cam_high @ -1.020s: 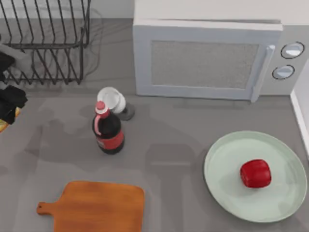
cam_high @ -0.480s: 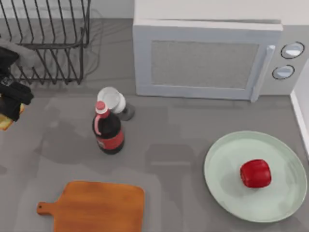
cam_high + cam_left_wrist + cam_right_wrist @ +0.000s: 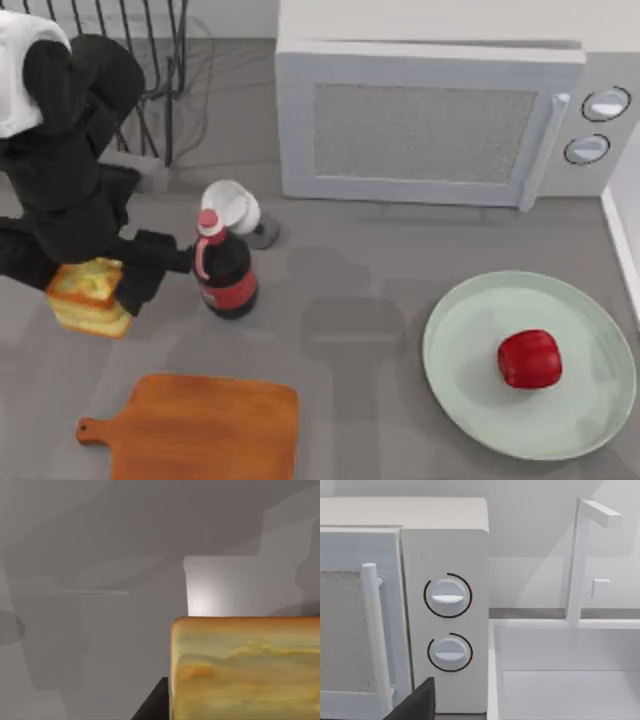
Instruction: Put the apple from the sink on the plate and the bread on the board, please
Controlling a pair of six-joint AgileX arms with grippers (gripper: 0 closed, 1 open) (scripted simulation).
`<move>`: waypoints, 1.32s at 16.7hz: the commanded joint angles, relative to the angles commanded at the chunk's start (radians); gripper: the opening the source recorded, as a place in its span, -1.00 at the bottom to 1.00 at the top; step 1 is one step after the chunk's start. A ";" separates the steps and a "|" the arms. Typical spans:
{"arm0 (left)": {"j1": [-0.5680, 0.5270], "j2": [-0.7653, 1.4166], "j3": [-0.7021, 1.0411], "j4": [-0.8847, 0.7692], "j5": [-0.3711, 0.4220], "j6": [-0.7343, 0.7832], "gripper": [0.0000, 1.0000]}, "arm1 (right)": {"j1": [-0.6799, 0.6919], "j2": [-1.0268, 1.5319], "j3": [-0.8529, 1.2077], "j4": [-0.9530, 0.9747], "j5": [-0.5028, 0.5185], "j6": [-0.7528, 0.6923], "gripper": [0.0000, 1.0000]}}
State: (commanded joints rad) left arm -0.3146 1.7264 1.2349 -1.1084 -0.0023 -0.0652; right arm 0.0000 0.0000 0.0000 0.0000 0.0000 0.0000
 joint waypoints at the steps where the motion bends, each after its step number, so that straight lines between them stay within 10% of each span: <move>1: -0.048 -0.024 -0.038 0.011 -0.001 -0.090 -1.00 | 0.000 0.000 0.000 0.000 0.000 0.000 1.00; 9: -0.336 -0.189 -0.262 0.105 -0.007 -0.564 -1.00 | 0.000 0.000 0.000 0.000 0.000 0.000 1.00; 22: -0.344 -0.159 -0.329 0.204 -0.008 -0.576 -1.00 | 0.000 0.000 0.000 0.000 0.000 0.000 1.00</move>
State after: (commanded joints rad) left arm -0.6589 1.5676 0.9055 -0.9042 -0.0104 -0.6412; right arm 0.0000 0.0000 0.0000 0.0000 0.0000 0.0000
